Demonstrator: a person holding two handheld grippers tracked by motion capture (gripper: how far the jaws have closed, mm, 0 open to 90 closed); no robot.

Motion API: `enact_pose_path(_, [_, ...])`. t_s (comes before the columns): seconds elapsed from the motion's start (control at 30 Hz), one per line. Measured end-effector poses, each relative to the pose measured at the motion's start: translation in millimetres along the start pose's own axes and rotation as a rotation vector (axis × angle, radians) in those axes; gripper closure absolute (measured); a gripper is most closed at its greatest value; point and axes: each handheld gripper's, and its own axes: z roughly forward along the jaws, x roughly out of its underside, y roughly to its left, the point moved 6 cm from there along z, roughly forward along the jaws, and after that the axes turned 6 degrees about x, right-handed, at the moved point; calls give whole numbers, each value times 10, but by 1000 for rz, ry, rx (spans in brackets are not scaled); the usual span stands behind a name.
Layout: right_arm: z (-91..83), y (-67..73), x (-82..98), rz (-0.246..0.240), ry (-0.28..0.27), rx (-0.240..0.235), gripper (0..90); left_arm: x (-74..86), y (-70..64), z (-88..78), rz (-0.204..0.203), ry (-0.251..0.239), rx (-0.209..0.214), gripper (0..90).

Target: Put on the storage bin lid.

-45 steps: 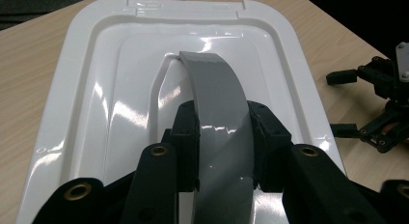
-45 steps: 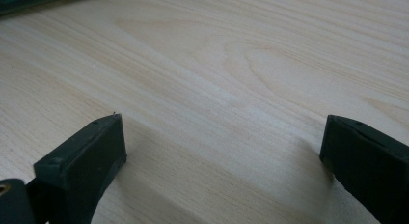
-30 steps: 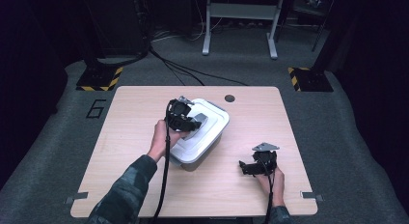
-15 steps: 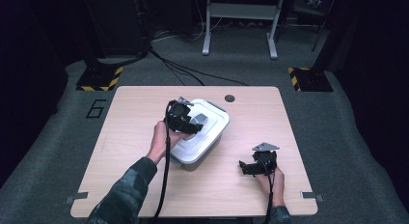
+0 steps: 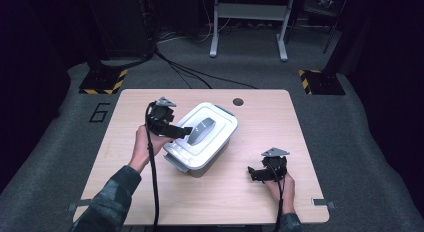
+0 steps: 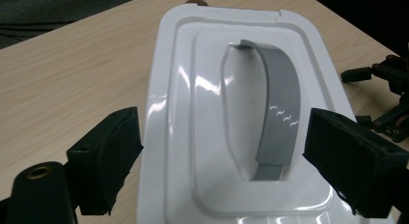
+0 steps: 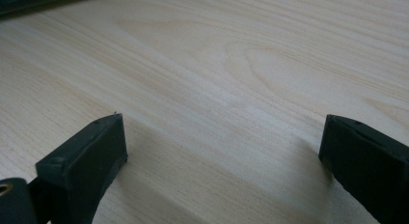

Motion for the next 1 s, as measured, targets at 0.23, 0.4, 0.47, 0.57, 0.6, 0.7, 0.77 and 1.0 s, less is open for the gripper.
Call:
enact_pose_path(0.23, [1,0,-1,0,0,1,22,243,218,-292,-6,-3,-45,87])
enact_pose_path(0.4, [2,-3,-2,-3,-2,1,22,479,379,-406,-57,-21,-70,56])
enact_pose_path(0.47, [2,-3,-2,-3,-2,1,22,547,416,-425,-67,-24,-78,52])
enact_pose_path(0.57, [2,-2,-1,-2,-1,1,22,779,524,-455,-97,-5,-97,37])
enact_pose_path(0.6, [3,-2,-2,-3,-2,-1,22,838,553,-462,-105,-4,-104,34])
enact_pose_path(0.7, [2,-3,-2,-3,-2,1,22,1008,641,-476,-134,-2,-126,28])
enact_pose_path(0.77, [2,-3,-2,-4,-2,1,22,1115,688,-476,-139,10,-145,22])
enact_pose_path(1.0, [2,-2,-2,-3,-2,2,22,1647,866,-335,-157,81,-188,5])
